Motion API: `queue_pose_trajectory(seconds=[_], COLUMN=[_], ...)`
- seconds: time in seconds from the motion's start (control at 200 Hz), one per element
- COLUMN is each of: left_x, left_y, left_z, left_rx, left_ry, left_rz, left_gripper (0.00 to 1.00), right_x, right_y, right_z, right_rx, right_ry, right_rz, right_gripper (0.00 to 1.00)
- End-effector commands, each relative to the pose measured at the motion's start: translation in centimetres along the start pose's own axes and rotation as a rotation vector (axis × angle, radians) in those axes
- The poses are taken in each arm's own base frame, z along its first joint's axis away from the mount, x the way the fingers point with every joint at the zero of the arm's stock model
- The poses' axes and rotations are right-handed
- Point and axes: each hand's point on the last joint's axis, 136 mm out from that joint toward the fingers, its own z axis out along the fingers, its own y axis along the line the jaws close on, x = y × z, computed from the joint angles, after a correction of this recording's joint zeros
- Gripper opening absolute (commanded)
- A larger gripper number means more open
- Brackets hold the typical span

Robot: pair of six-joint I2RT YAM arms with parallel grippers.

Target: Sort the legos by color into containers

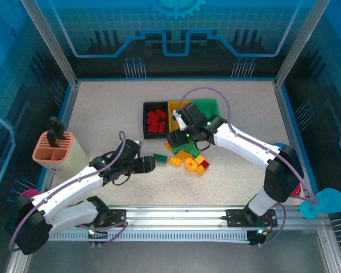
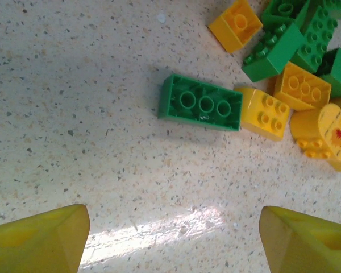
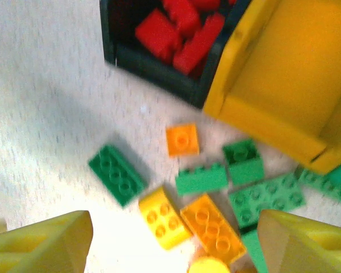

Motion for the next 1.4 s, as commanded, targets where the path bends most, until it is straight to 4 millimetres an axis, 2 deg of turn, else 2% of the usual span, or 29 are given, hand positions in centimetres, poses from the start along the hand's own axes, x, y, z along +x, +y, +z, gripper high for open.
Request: queue_pose_trajectory(seconds=[0.0, 0.135, 0.33, 0.455, 0.615, 1.011, 1.226, 1.396], left_x=[-1.9, -2.7, -2.2, -2.0, -1.9, -2.0, -1.9, -2.0], left_y=[-1.8, -1.7, -1.1, -0.5, 0.3, 0.9, 1.2, 1.4], left_z=[-0.3, -0.2, -0.1, -0.6, -1.4, -1.5, -1.7, -1.7], left_rx=[0.114, 0.149, 0.125, 0.110, 0.096, 0.094, 0.091, 0.086], left_ry=[-0.020, -0.018, -0.003, -0.019, -0.041, -0.052, -0.057, -0.062], left_rz=[-0.097, -0.142, -0.145, -0.145, -0.150, -0.161, -0.161, -0.160], left_gripper=[0.79, 0.78, 0.77, 0.77, 0.77, 0.77, 0.77, 0.76], right_x=[1.9, 4.4, 6.8, 7.4, 7.8, 8.0, 8.9, 10.5], right_y=[2.0, 2.8, 4.3, 4.7, 4.1, 3.3, 3.2, 3.5], right_z=[0.1, 1.5, 3.8, 5.4, 6.9, 8.5, 9.8, 10.6], right_rx=[-0.116, -0.146, -0.162, -0.143, -0.069, 0.010, 0.030, 0.061], right_ry=[0.006, 0.071, 0.204, 0.261, 0.302, 0.342, 0.362, 0.405], right_rz=[-0.095, -0.147, -0.239, -0.277, -0.320, -0.371, -0.380, -0.408], right_gripper=[0.76, 0.75, 0.72, 0.72, 0.73, 0.72, 0.72, 0.69])
